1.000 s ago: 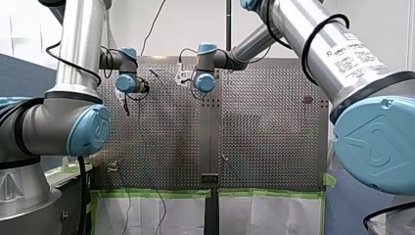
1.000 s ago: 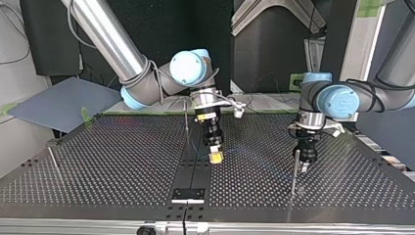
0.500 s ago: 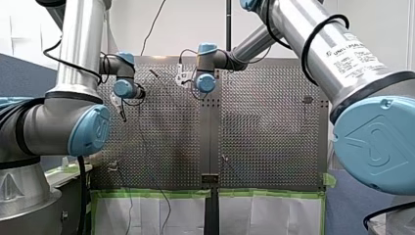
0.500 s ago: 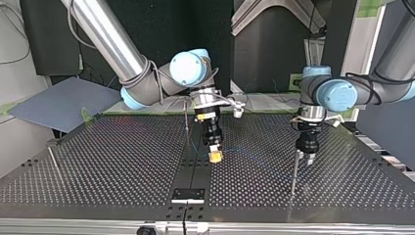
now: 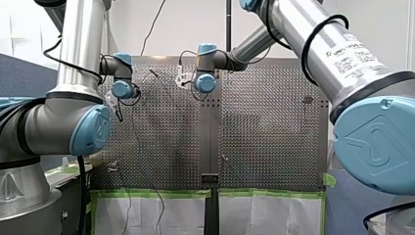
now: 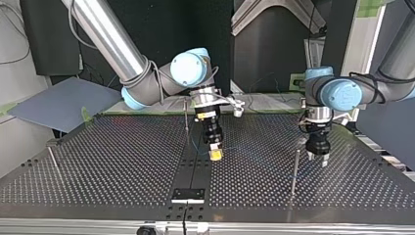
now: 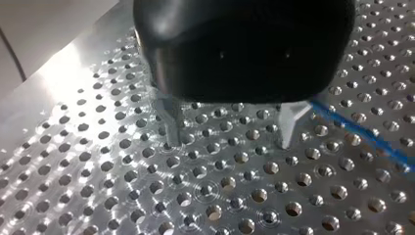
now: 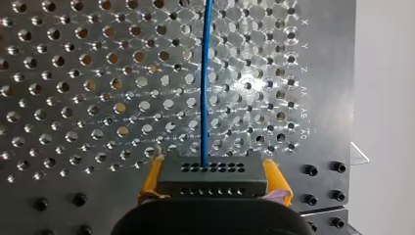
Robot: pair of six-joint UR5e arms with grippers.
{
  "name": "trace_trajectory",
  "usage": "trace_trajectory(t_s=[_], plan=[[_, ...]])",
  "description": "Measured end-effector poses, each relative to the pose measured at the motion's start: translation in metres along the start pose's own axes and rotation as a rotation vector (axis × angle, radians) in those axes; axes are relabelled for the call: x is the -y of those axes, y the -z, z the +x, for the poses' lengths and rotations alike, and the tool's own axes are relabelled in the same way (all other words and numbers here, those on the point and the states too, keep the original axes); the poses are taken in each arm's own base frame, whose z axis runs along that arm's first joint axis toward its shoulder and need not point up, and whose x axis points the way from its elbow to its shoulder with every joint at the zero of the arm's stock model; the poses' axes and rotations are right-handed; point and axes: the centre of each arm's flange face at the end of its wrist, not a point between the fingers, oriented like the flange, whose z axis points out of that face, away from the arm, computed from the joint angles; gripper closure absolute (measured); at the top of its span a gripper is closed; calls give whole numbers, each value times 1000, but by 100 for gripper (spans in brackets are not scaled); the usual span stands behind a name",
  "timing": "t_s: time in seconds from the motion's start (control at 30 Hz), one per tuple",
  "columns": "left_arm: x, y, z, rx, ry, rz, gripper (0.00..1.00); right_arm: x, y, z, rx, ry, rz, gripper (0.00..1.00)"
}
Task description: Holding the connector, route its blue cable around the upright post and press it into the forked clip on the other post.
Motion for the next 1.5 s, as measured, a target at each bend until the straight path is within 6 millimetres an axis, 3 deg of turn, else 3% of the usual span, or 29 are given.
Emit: trace_trajectory(t_s=[0.43,0.9,1.5], plan=[[-6,4,0,16,25,-86,0,-10,10,-17,75,22,-38,100],[-1,-2,-6,84,-29,-65,0,-19,39,-64,172,50,-75,100],[4,-4,-4,50,66,14,0,-37,65,-103,197,84,-145,100]])
